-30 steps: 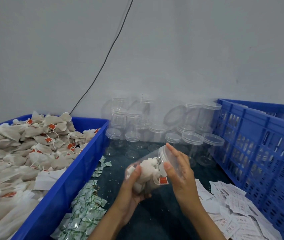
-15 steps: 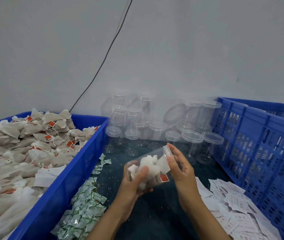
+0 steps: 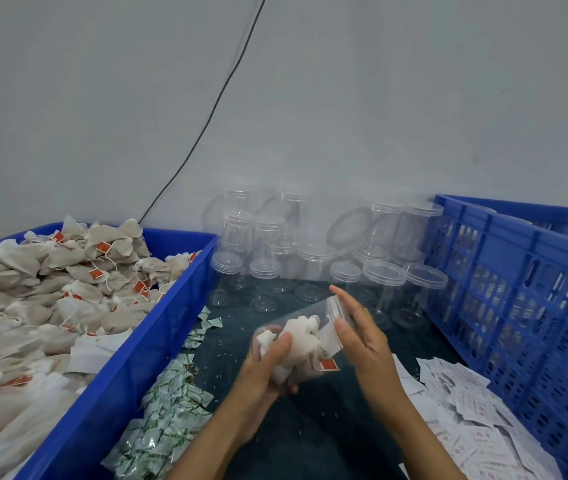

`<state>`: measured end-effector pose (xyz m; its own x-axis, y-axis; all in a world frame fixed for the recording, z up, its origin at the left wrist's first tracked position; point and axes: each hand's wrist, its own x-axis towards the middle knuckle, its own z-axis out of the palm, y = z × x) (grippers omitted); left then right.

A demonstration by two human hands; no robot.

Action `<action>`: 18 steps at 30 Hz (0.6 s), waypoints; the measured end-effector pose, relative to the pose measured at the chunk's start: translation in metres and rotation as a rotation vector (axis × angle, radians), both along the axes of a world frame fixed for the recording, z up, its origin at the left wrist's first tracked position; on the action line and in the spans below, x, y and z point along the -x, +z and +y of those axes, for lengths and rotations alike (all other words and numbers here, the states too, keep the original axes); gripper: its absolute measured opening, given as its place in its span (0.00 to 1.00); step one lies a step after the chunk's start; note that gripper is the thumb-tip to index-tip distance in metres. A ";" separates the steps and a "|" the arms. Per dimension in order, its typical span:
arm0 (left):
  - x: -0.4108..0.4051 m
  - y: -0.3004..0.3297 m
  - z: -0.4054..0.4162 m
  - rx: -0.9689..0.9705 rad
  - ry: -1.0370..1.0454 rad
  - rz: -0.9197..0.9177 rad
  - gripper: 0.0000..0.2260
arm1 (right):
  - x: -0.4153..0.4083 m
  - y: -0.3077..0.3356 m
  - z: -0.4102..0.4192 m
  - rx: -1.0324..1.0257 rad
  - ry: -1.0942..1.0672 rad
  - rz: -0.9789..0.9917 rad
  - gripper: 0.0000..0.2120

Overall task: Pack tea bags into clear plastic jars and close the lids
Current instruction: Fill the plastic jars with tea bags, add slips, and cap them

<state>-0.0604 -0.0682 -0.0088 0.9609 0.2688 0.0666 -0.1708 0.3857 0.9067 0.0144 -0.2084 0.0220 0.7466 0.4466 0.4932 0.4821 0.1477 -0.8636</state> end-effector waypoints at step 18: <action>-0.001 -0.001 0.003 -0.059 0.158 -0.067 0.31 | -0.005 -0.006 0.004 0.054 -0.017 0.304 0.25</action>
<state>-0.0594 -0.0649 -0.0093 0.8999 0.4099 0.1488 -0.2856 0.2961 0.9115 0.0189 -0.2047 0.0161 0.8640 0.4518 0.2222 0.2025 0.0921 -0.9749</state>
